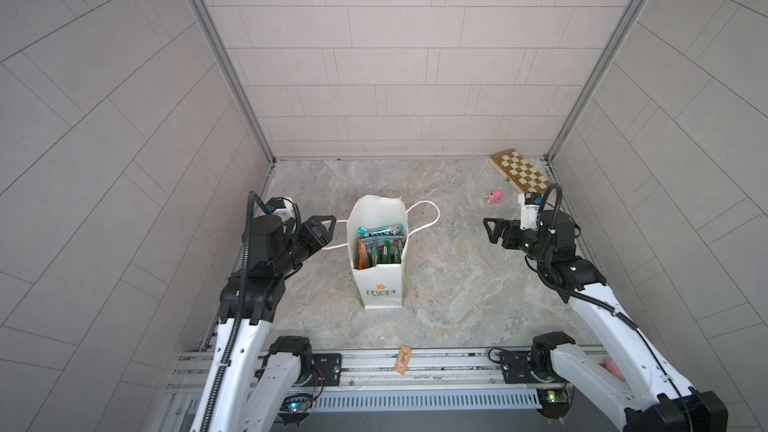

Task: Take the snacks out of the paper bag
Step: 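Grasp the bag's rim with the left gripper and tilt it while the right gripper approaches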

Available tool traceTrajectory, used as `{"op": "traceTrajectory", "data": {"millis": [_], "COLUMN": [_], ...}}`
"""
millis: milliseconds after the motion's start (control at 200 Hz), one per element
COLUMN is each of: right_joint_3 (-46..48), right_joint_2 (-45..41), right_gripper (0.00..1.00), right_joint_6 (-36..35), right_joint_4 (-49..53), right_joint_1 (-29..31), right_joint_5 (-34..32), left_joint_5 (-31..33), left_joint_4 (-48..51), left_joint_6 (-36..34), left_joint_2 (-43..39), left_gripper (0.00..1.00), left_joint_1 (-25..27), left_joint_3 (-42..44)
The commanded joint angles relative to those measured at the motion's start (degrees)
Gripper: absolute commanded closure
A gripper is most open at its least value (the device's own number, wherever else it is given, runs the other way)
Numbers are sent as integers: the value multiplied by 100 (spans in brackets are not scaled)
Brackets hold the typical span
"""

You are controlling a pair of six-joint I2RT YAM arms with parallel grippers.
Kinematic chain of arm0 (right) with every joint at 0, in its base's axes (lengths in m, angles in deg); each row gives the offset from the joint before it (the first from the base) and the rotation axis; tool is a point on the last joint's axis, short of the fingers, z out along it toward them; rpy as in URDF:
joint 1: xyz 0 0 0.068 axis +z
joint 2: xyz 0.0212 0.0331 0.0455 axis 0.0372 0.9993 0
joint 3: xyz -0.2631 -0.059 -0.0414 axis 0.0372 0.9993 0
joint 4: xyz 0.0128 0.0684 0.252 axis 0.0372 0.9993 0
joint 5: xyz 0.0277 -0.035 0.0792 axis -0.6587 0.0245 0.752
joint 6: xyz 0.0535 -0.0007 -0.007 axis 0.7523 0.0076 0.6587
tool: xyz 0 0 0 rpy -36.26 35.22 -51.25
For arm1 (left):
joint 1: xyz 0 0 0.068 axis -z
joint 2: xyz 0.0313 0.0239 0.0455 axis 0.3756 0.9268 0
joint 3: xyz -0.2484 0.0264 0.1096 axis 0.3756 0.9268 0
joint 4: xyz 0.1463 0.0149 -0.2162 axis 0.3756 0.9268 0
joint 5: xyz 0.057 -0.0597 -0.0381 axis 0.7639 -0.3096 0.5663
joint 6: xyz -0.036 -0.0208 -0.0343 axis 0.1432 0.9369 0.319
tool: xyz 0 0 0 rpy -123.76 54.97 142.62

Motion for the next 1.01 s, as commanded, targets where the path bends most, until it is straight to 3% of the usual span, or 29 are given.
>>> {"op": "traceTrajectory", "data": {"millis": [0, 285, 540, 646, 771, 1001], "right_joint_3": [-131, -29, 261, 336, 458, 54], "right_joint_2": [1, 154, 399, 666, 1152, 2274], "right_gripper": [1, 1, 1, 4, 8, 18], "right_joint_6": [26, -9, 202, 310, 439, 606], "right_joint_4": [44, -16, -476, -737, -1236, -2012], "right_joint_1": [63, 213, 675, 1103, 1723, 2781], "right_joint_5": [-33, -4, 12, -6, -52, -229], "left_joint_5": [-216, -306, -247, -261, -607, -737], "left_joint_4": [-420, -775, -1171, -1227, -2064, -2484], "left_joint_6": [133, 153, -143, -483, -730, -1247], "left_joint_2": [57, 69, 336, 652, 907, 1682], "left_gripper": [53, 100, 100, 100, 100, 100], "left_joint_1": [-27, -26, -26, -26, -19, -19], "left_joint_3": [85, 83, -144, -375, -373, -861]}}
